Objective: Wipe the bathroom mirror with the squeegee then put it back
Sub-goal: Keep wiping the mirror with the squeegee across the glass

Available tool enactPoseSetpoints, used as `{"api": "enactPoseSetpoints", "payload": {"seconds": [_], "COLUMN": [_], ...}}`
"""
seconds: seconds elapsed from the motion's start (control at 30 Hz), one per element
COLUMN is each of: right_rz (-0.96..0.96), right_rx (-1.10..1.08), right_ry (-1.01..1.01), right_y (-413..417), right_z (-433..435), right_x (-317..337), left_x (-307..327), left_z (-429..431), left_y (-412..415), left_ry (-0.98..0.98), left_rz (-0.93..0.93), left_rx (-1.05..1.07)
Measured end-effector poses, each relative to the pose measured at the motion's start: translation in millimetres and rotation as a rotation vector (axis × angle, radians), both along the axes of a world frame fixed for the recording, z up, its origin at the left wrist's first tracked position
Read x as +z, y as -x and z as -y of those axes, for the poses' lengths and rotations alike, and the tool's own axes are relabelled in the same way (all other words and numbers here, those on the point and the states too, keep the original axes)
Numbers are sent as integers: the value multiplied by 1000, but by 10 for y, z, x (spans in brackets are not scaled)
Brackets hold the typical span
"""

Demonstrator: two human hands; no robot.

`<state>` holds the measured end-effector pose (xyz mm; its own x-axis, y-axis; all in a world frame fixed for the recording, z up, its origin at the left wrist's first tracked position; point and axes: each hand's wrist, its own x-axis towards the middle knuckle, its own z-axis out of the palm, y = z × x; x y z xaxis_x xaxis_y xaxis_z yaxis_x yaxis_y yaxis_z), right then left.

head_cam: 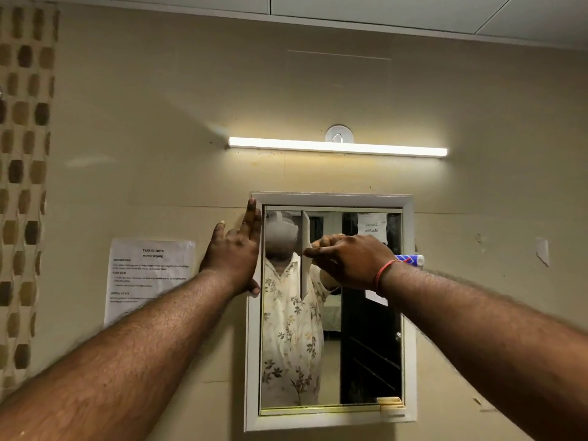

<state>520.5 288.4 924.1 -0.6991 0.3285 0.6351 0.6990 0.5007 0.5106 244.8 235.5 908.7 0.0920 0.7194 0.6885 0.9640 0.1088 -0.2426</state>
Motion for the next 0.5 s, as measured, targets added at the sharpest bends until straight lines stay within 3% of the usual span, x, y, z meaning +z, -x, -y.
{"api": "enactPoseSetpoints", "payload": {"seconds": [0.5], "right_rz": [-93], "right_rx": [-152], "right_ry": [76], "right_y": [-1066], "right_z": [146], "right_x": [-66], "left_x": [-148], "left_z": [33], "left_y": [6], "left_ry": [-10], "left_rz": [99], "left_rx": [-107]}}
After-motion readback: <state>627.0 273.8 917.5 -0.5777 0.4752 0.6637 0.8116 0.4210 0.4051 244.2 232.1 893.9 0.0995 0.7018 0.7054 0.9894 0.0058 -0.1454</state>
